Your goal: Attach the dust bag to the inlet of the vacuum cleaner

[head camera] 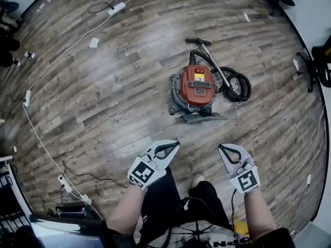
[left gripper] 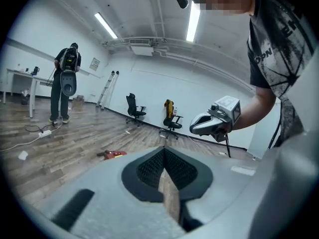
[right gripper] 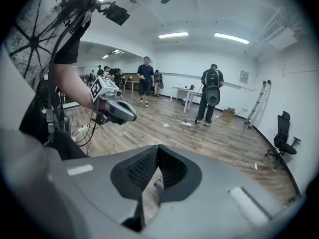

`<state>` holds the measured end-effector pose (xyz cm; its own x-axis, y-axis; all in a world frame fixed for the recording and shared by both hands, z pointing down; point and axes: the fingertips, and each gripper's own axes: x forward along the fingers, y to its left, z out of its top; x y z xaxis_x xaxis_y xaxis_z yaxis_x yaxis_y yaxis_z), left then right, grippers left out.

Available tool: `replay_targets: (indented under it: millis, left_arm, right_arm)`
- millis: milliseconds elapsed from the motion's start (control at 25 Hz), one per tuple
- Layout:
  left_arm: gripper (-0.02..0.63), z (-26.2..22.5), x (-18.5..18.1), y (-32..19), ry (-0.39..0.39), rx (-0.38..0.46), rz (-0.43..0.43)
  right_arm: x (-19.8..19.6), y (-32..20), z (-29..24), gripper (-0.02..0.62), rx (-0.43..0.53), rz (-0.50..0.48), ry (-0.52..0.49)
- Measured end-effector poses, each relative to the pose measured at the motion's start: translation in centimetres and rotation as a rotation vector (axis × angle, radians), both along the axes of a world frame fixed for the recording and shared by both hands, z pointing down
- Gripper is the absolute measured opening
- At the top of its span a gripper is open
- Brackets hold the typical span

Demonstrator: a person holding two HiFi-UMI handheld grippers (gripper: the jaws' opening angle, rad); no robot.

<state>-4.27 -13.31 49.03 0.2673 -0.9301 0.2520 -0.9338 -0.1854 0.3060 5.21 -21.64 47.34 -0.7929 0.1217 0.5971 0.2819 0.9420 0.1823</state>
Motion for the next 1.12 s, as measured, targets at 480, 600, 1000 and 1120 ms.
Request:
replay_targets:
  millis: [480, 600, 1000, 1120]
  left_arm:
    - [0.003, -23.9, -6.9, 3.4, -0.165, 0.191, 0.059]
    - [0.003, -26.4, -8.0, 3.6, -0.189, 0.217, 0.033]
    - [0.003, -30.7, -7.6, 3.6, -0.405, 0.329, -0.053]
    - [0.003, -32.0, -7.3, 3.2, -0.380, 0.351, -0.159]
  right_arm:
    - [-8.9, 6.5, -19.3, 0.008, -0.100, -0.050, -0.196]
    - [-10.1, 6.8, -21.7, 0.008, -0.094, -0.062, -0.253]
    - [-12.6, 5.6, -24.9, 0.008, -0.090, -0.182, -0.365]
    - [-12.3, 5.0, -25.8, 0.008, -0.109, -0.239, -0.403]
